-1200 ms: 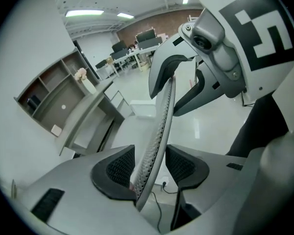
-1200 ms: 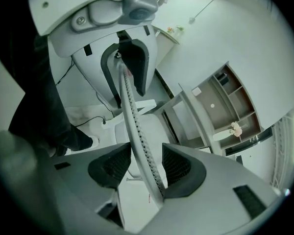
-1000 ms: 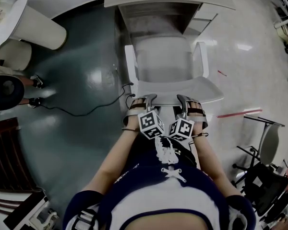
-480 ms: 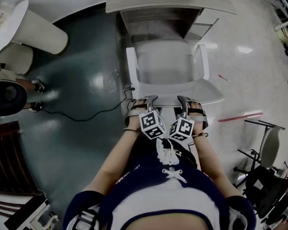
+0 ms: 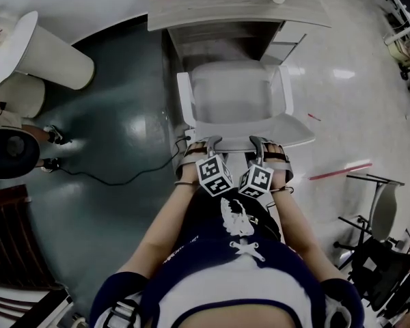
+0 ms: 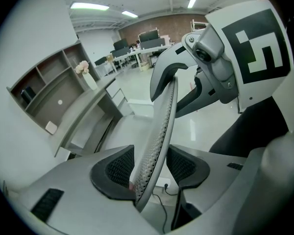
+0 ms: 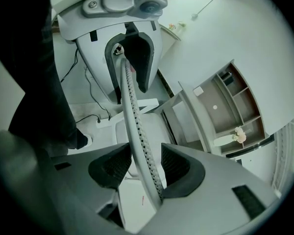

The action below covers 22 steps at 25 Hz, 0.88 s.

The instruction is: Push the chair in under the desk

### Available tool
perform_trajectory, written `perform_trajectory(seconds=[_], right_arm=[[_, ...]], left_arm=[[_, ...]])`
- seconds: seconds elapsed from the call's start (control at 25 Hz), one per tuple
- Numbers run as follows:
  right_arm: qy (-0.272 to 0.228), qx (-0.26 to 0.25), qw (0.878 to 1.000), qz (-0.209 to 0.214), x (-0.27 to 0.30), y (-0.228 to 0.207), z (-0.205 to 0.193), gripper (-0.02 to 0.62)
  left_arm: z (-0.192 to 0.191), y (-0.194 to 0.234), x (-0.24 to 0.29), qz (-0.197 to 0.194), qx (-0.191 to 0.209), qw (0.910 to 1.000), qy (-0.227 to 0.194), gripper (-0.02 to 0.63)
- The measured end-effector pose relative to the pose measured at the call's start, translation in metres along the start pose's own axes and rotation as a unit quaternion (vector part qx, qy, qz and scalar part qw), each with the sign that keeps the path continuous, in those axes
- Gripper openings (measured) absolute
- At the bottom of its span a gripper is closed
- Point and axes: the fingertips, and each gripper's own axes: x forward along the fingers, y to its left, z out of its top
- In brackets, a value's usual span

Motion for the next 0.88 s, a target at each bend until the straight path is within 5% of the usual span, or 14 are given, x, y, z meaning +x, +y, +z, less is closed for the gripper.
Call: perform_trajectory(seconds=[0.88], right_arm=[[0.005,0.013,1.000,-0.001,0.020,-0.029,0.004,0.179]], left_arm=[[0.006,0.032,0.011,-0.008,-0.002,0.9999,-0.008,0.210]])
